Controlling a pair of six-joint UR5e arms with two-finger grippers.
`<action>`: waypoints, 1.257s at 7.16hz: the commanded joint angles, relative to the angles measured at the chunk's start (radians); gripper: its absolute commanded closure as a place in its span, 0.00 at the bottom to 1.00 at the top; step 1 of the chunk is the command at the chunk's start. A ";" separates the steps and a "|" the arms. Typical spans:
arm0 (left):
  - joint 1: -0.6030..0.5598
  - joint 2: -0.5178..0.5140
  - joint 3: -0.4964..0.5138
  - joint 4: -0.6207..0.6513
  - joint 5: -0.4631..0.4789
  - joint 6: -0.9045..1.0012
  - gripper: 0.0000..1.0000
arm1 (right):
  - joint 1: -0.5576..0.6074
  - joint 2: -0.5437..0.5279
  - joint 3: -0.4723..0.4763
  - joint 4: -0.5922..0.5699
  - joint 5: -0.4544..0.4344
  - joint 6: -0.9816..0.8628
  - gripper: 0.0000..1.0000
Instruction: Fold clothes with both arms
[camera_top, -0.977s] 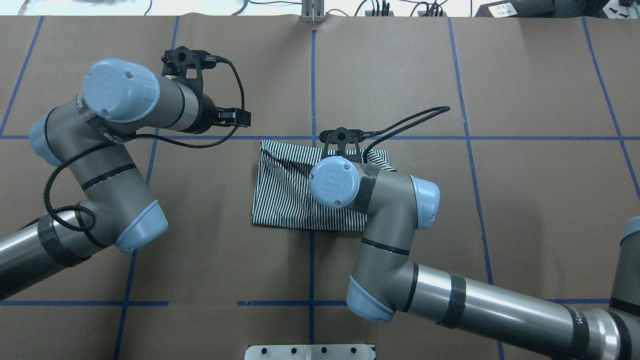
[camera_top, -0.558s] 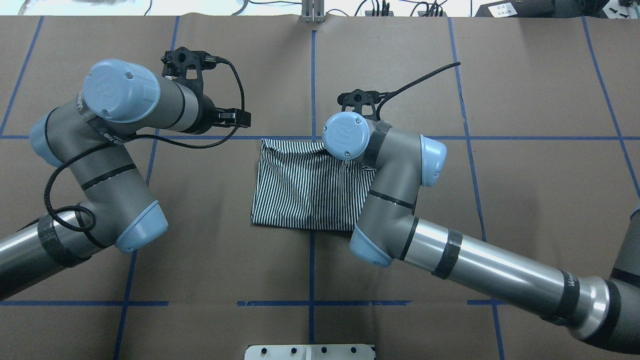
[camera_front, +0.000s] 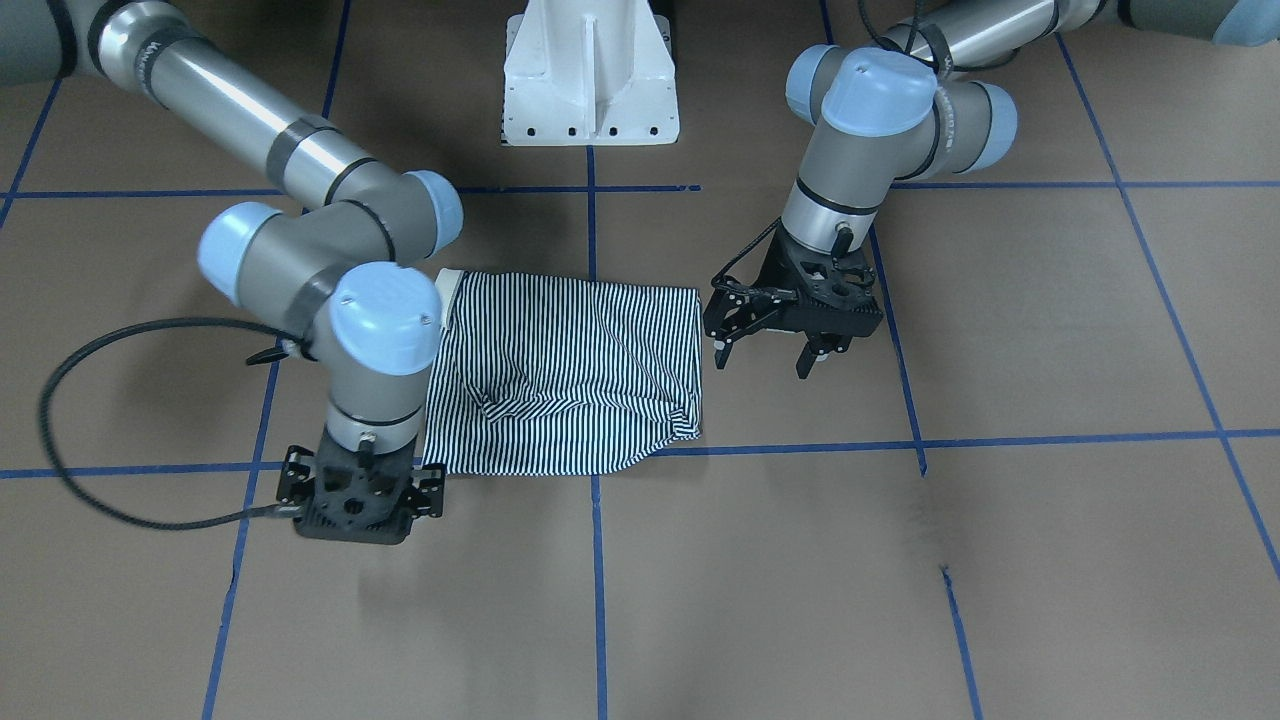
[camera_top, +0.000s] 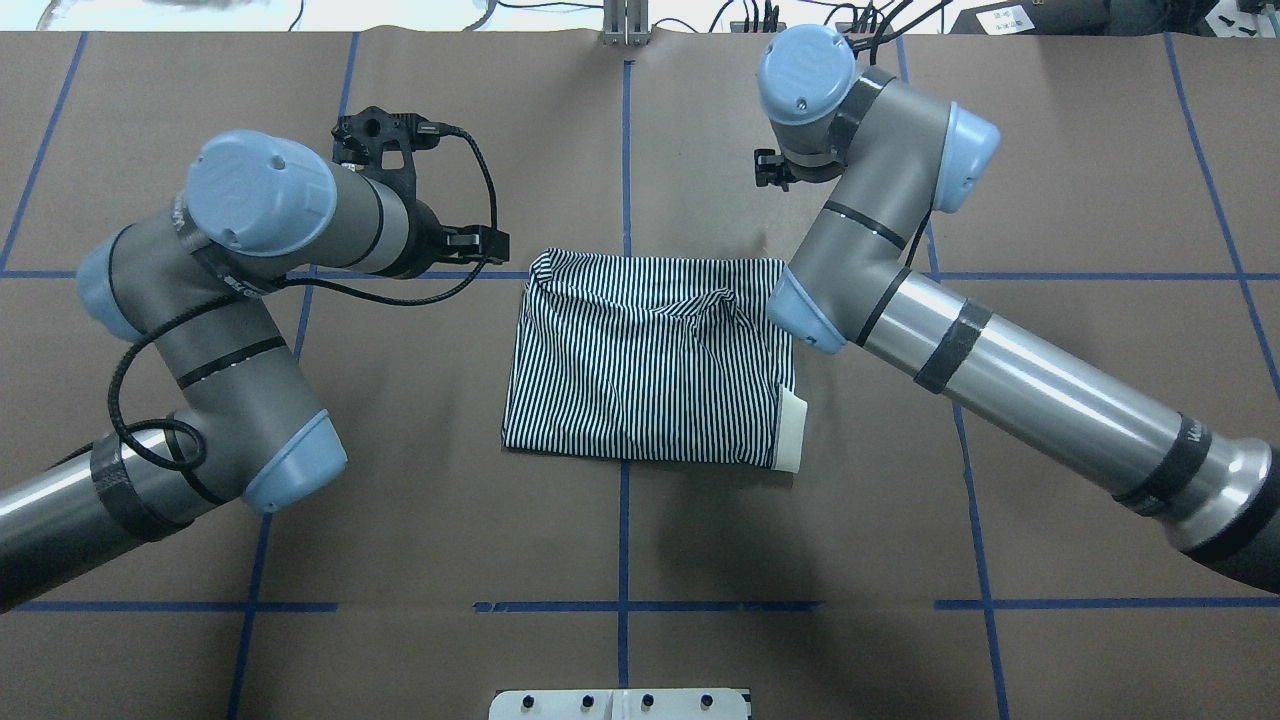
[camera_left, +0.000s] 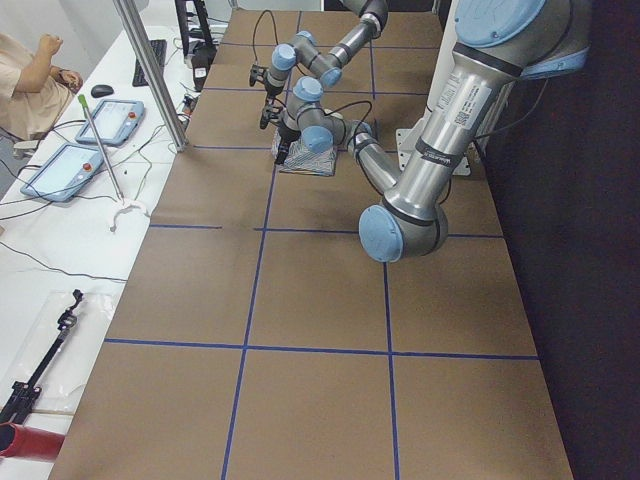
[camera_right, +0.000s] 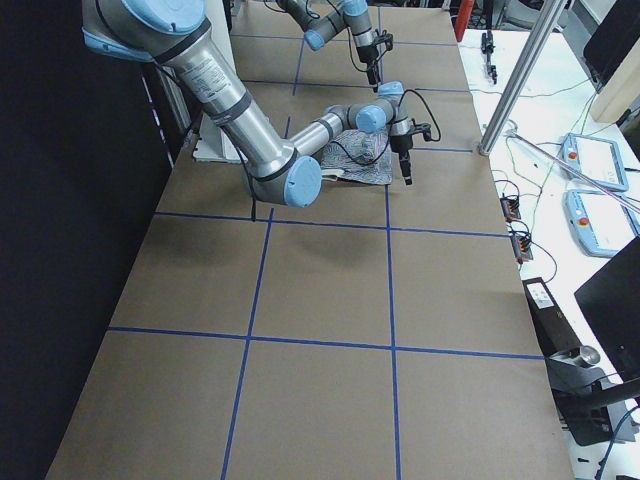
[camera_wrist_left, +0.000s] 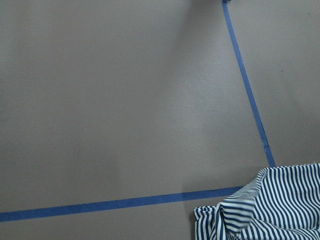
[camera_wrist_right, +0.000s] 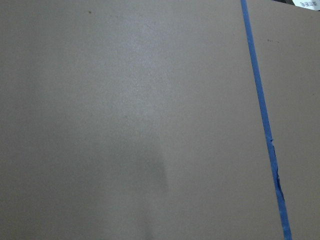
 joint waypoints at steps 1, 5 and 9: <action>0.108 -0.090 0.109 0.009 0.096 -0.149 0.00 | 0.019 -0.003 0.007 0.068 0.061 -0.021 0.00; 0.130 -0.172 0.271 0.005 0.132 -0.166 0.00 | 0.017 -0.007 0.027 0.068 0.061 -0.019 0.00; 0.078 -0.212 0.375 -0.006 0.164 -0.065 0.00 | 0.017 -0.012 0.028 0.068 0.061 -0.018 0.00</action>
